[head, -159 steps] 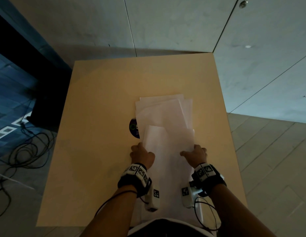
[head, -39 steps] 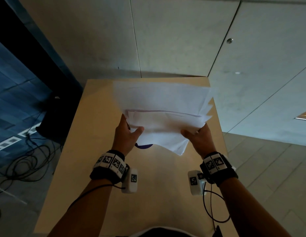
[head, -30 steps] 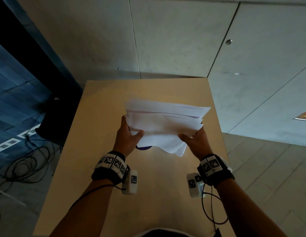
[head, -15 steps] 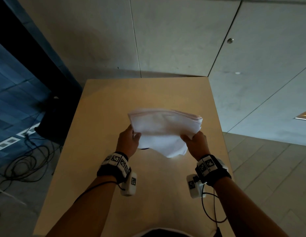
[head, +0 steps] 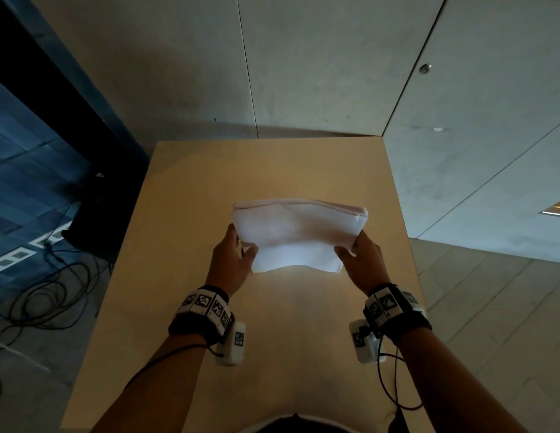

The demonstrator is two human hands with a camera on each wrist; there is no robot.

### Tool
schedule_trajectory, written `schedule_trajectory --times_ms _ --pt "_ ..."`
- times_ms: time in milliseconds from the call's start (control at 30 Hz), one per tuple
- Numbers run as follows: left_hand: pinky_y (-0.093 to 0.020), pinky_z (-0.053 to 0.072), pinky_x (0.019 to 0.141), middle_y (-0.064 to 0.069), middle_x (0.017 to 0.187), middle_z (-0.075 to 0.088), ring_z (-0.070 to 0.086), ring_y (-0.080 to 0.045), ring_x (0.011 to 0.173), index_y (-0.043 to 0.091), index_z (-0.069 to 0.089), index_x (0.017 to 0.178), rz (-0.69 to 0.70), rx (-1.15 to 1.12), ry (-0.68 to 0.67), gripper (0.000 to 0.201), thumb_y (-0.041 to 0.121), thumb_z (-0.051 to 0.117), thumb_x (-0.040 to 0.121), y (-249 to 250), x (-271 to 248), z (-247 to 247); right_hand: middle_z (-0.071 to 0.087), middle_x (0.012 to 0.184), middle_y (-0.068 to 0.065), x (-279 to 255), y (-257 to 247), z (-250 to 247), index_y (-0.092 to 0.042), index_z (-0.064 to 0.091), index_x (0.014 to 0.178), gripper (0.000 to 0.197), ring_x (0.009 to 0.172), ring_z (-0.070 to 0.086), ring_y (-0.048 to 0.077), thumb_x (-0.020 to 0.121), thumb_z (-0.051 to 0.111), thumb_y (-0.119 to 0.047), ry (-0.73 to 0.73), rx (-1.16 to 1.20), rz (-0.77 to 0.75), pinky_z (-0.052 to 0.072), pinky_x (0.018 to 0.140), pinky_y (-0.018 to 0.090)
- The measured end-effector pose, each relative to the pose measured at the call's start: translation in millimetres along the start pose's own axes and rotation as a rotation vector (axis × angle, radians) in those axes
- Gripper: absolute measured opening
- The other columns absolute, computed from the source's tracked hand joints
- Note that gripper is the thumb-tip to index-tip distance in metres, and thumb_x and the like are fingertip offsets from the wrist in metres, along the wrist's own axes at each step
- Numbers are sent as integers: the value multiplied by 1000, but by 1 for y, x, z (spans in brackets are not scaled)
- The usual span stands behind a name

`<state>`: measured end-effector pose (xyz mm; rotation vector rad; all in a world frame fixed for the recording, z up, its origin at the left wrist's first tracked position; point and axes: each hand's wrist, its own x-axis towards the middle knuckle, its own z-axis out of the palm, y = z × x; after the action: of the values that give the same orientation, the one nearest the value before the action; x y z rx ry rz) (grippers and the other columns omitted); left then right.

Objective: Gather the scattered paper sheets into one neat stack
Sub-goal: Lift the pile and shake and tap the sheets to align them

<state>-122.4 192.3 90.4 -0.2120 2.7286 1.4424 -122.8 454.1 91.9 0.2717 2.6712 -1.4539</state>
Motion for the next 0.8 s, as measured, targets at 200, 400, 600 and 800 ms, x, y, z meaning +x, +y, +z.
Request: schedule_trajectory --times_ms 200,400,600,800 --pt "-41 56 84 -16 111 68 66 -31 99 4 51 130 77 81 103 38 15 56 95 4 0 4 72 98 11 0 5 0 -6 66 106 23 90 66 27 93 55 -19 13 -89 21 45 76 28" --pt "-27 49 80 -5 113 63 60 -15 99 7 47 134 124 34 189 42 15 57 94 20 -5 -4 73 104 9 -1 -10 -15 -9 66 112 25 92 68 24 91 57 -19 100 -55 -65 51 82 30" --pt "-38 48 101 -14 132 54 54 -28 120 6 28 146 -79 7 -31 65 9 60 90 -2 -14 19 62 120 4 -9 7 3 -14 43 137 52 101 52 10 87 57 -4 -52 -17 17 41 88 26" --pt "-29 46 79 -15 105 63 62 -32 97 -1 43 133 -44 37 107 38 13 50 98 -1 -10 30 66 108 9 -9 7 12 -9 55 124 32 101 62 26 93 49 -5 10 -1 70 42 82 26"
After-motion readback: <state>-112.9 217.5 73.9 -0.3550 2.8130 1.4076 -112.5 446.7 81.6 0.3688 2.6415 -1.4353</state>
